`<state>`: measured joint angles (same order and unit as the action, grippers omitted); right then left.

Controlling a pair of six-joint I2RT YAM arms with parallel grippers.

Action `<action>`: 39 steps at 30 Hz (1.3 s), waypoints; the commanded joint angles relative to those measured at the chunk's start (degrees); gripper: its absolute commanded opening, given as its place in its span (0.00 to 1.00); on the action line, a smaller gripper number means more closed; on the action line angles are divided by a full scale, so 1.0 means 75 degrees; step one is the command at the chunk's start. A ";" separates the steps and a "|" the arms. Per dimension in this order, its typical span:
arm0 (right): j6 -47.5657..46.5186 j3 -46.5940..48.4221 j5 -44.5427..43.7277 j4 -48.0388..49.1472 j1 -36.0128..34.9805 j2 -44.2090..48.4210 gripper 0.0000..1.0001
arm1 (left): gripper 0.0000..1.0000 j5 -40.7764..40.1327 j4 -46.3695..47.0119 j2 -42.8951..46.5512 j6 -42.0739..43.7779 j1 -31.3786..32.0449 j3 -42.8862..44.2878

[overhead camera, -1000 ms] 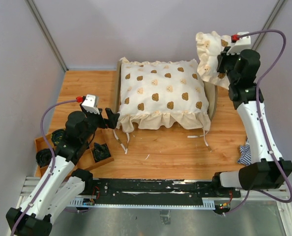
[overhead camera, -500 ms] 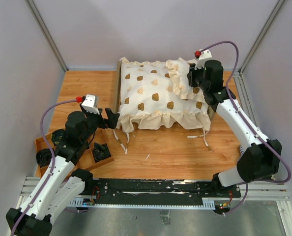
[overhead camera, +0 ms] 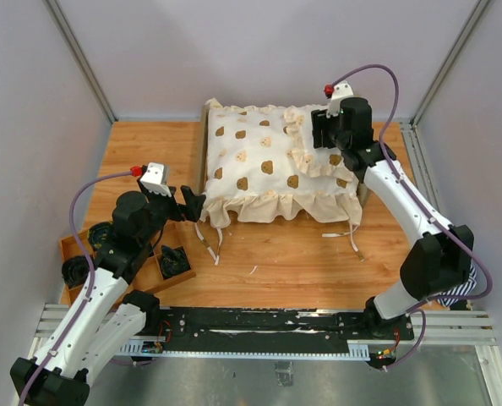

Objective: Set up the pet bed

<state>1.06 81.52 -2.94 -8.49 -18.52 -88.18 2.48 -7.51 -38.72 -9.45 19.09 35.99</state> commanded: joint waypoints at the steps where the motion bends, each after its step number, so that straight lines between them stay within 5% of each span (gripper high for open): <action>1: -0.0405 -0.0023 -0.0129 -0.0342 -0.0290 -0.0340 0.63 | 0.99 -0.0015 0.0165 0.0060 0.0041 0.0021 0.0016; 5: -0.0781 -0.0304 -0.0404 -0.0031 -0.0508 -0.0355 0.59 | 0.99 0.0016 0.0185 0.0030 0.0042 0.0028 0.0018; 8: -0.0803 0.0050 -0.0578 -0.0253 -0.0519 -0.0380 0.25 | 0.99 0.0001 0.0171 0.0030 0.0053 0.0023 0.0016; 12: -0.0811 0.0188 -0.0948 -0.0227 -0.0519 -0.0140 0.06 | 0.99 -0.0004 0.0200 0.0071 0.0098 0.0017 -0.0024; 39: -0.2071 0.0965 -0.1510 -0.0899 -0.0211 -0.0315 0.00 | 0.99 0.0056 0.0250 0.0065 0.0088 0.0022 -0.0085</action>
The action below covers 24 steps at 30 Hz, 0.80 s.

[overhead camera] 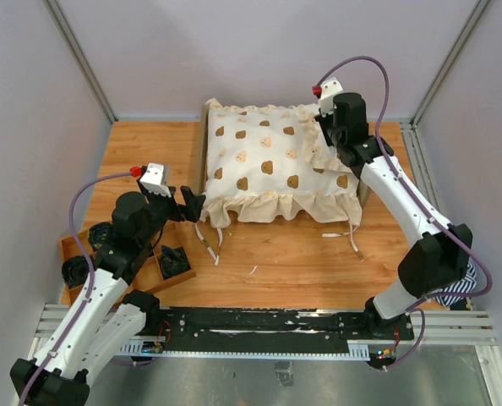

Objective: Set up the pet bed

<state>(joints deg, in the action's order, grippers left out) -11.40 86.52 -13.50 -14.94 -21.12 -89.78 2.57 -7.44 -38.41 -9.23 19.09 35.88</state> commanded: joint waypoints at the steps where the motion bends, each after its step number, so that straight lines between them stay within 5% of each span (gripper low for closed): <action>1: -0.0325 0.0316 -0.0061 -0.0026 0.0195 -0.0137 0.00 | 0.99 0.0043 0.0229 0.0024 0.0059 0.0012 -0.0072; 8: 0.0056 0.0084 0.0216 0.0215 0.0395 -0.0462 0.05 | 0.99 0.0019 0.0232 -0.0008 0.0071 0.0021 -0.0069; 15: 0.0314 0.0249 0.0441 -0.0075 0.0300 -0.0366 0.58 | 0.99 0.0053 0.0229 -0.0056 0.0046 0.0022 -0.0083; 24: 0.0689 -0.0375 -0.0061 -0.0236 -0.0229 0.0631 0.61 | 0.99 -0.0018 0.0232 -0.0151 0.0006 0.0024 -0.0072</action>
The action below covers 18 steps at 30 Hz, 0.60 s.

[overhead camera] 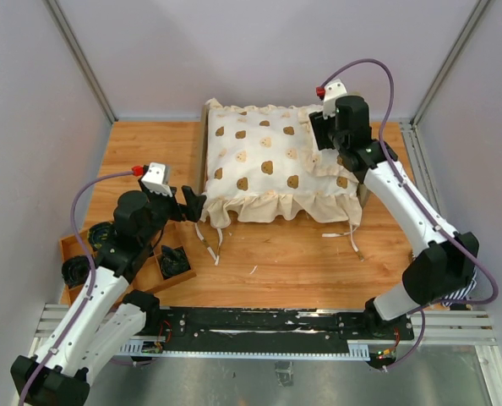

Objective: Set up the pet bed

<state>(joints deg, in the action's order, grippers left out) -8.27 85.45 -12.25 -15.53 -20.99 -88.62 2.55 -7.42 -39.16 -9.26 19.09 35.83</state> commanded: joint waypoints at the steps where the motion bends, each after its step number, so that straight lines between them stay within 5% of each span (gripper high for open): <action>1: 0.0300 -0.0311 -0.0105 -0.0191 -0.0247 0.0515 0.60 | 0.99 -0.0032 0.0228 -0.0061 0.0006 0.0026 -0.0067; 7: 0.0471 -0.0855 0.0377 0.0103 -0.0248 0.0570 0.42 | 0.99 -0.0166 0.0200 -0.0133 -0.0053 0.0021 -0.0017; 18: 0.0564 -0.1092 0.0828 -0.0095 -0.0254 0.0724 0.46 | 0.99 -0.0358 -0.0629 -0.0315 -0.0858 0.0024 0.0575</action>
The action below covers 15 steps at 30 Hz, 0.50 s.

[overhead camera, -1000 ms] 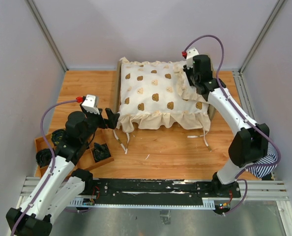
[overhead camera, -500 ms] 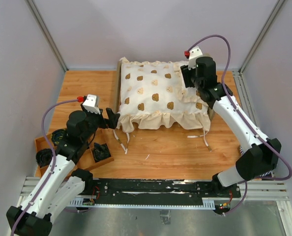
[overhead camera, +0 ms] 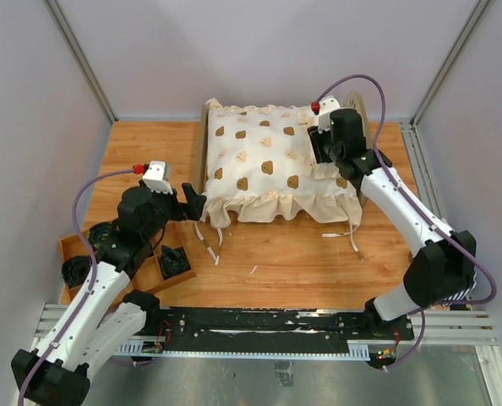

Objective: Set up the pet bed

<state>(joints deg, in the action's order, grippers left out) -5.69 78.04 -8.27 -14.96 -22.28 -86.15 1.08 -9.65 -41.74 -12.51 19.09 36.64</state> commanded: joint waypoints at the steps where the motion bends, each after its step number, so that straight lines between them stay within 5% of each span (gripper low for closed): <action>1: 0.0235 -0.0146 0.0393 -0.0242 -0.0077 0.0560 0.49 | 0.99 -0.0237 -0.0422 0.0033 -0.0540 0.0027 0.0556; 5: 0.0238 0.0007 0.0395 -0.0964 -0.0089 0.1022 0.62 | 0.99 -0.0327 -0.0507 0.0190 -0.0616 0.0015 0.0832; 15: 0.0800 -0.1597 0.1210 -0.1376 -0.0106 0.3834 0.64 | 0.99 0.0154 -0.0602 0.0687 -0.0281 0.0021 0.1723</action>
<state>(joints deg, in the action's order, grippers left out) -1.91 70.67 -2.94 -23.05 -22.35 -64.97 0.21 -13.72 -38.24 -16.16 19.09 46.74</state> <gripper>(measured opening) 0.641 0.992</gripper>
